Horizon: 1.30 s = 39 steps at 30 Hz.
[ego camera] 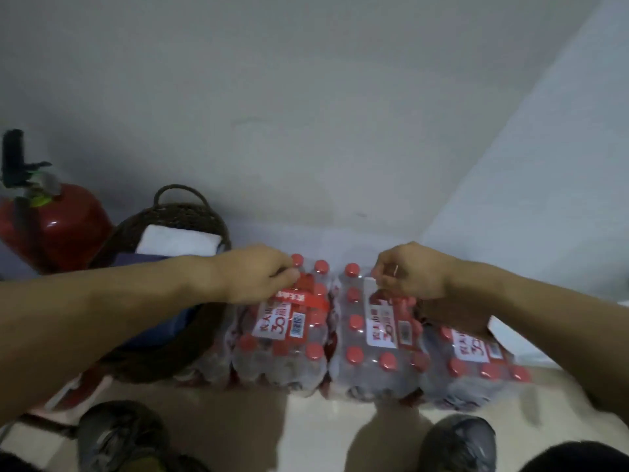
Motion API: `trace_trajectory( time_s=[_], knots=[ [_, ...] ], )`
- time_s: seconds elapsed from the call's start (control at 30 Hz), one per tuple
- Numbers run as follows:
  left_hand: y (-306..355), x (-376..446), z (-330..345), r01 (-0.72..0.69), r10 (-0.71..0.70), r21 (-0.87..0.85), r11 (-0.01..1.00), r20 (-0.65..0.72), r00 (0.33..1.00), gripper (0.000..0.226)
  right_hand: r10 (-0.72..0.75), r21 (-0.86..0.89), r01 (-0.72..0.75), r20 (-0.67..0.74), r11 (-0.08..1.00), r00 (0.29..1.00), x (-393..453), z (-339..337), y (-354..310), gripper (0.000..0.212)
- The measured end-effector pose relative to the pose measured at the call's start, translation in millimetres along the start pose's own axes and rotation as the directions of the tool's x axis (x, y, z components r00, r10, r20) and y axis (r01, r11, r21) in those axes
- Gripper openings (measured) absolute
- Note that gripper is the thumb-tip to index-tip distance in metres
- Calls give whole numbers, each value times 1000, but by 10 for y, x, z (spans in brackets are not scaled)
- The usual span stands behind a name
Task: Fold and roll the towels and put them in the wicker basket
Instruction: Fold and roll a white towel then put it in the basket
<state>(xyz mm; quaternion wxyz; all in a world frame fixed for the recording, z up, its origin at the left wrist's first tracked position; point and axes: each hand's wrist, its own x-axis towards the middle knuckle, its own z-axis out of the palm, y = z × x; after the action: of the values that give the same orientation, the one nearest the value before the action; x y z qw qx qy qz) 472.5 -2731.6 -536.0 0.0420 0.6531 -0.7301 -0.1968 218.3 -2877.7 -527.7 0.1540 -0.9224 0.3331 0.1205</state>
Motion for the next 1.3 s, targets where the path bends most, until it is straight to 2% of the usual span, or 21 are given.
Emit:
trace_trajectory(
  time_s=[0.13,0.27,0.33,0.43,0.5,0.57,0.63,0.67,0.73,0.77,0.8,0.9,1.0,1.07,1.2,1.3],
  knots=[
    [886,752,398,-72,69,40,997,73,995,33,252,-93,-251,-3,964,968,-473,169,895,17],
    [1711,1424,1035,10,-6,-71,997,53,999,23,445,-43,-451,-101,892,890,-863,352,1548,19],
    [2049,1683,1308,30,-32,-171,985,-9,999,33,532,-10,-536,-98,844,841,-983,454,1802,40],
    [2411,1977,1618,-69,45,-229,971,-107,993,56,634,145,-626,-10,766,773,-1103,675,2053,66],
    [2518,2105,1794,-89,79,-253,963,-51,996,63,651,299,-644,92,704,754,-1139,879,2136,80],
    [2540,2187,1952,-73,78,-239,968,13,997,65,633,448,-616,135,648,763,-1134,1082,2158,86],
    [2531,2238,2045,-80,82,-182,980,6,997,65,635,516,-575,76,635,769,-1108,1246,2156,83],
    [2530,2252,2063,-88,89,-167,982,-2,996,66,651,528,-557,12,641,759,-1095,1309,2164,74],
    [2522,2265,2067,-97,100,-158,983,8,995,68,691,579,-511,-131,635,711,-1077,1364,2184,37],
    [2516,2272,2054,-96,101,-159,983,28,994,70,710,617,-489,-168,617,684,-1079,1345,2200,21],
    [2512,2276,2029,-89,100,-173,981,53,994,71,729,649,-476,-183,594,660,-1084,1298,2223,15],
    [2521,2281,1869,-41,77,-366,930,85,993,74,771,707,-460,-192,537,607,-1143,993,2273,16],
    [2558,2224,1561,-66,34,-536,841,-68,997,80,800,789,-363,-251,495,545,-1274,557,2277,11],
    [2606,2150,1299,-125,21,-580,805,-183,983,85,790,866,-231,-255,443,557,-1395,221,2200,11],
    [2732,1881,691,-233,38,-692,683,-285,958,94,742,941,-56,-224,333,632,-1653,-485,1845,10],
    [2822,1555,221,-319,88,-736,596,-335,938,92,655,939,66,-285,338,700,-1827,-891,1396,15]
  ],
)
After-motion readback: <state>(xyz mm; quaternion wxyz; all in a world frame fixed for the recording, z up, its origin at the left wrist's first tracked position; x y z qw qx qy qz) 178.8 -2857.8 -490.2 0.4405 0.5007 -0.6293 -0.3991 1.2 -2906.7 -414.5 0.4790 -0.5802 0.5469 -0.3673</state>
